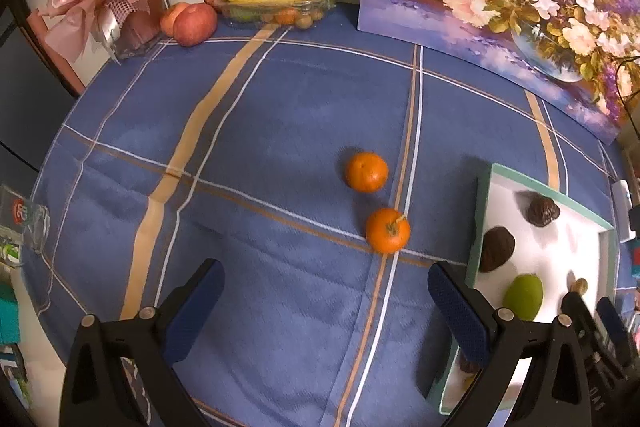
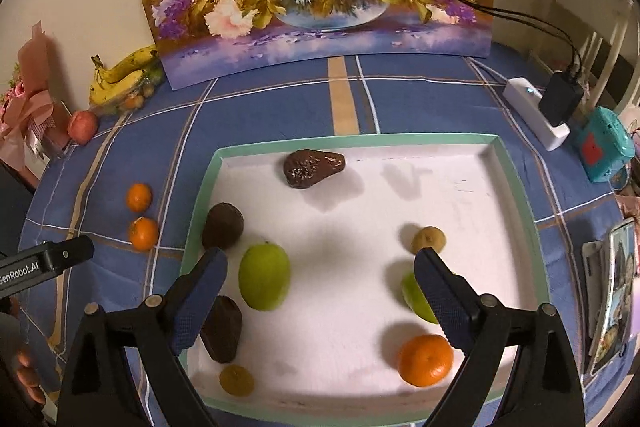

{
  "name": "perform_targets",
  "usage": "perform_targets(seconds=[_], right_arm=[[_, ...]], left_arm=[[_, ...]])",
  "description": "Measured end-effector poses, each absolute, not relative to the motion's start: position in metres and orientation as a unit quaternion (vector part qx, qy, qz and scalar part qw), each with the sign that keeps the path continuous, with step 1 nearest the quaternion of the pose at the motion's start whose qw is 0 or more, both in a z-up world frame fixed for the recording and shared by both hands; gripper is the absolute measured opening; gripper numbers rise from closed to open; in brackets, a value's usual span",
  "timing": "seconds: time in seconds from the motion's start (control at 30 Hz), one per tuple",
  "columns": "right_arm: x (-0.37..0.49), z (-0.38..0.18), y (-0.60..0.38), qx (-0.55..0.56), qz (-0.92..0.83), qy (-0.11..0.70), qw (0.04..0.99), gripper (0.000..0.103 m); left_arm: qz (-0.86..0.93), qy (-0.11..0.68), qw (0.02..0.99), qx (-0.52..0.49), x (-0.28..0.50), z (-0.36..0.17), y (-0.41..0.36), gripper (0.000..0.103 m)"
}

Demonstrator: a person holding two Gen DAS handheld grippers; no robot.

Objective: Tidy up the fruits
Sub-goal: 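Move both open tools from the tray toward the two oranges on the cloth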

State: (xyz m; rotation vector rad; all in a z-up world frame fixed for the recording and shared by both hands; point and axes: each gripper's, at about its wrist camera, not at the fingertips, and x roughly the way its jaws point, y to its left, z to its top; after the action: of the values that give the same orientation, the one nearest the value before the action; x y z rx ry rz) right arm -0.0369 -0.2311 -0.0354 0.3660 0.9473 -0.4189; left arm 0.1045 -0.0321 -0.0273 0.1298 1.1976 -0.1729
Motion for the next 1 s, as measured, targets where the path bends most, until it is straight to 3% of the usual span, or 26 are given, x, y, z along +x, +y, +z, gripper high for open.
perform_targets(seconds=[0.4, 1.0], right_arm=[[-0.018, -0.042, -0.24, 0.156, -0.207, 0.451, 0.854, 0.095], [0.047, 0.01, -0.186, 0.107, -0.127, 0.413, 0.895, 0.094]], left_arm=[[-0.082, 0.566, 0.819, 0.043, 0.144, -0.032, -0.04, 0.103], [-0.072, 0.518, 0.853, 0.009, 0.184, -0.006, 0.022, 0.103]])
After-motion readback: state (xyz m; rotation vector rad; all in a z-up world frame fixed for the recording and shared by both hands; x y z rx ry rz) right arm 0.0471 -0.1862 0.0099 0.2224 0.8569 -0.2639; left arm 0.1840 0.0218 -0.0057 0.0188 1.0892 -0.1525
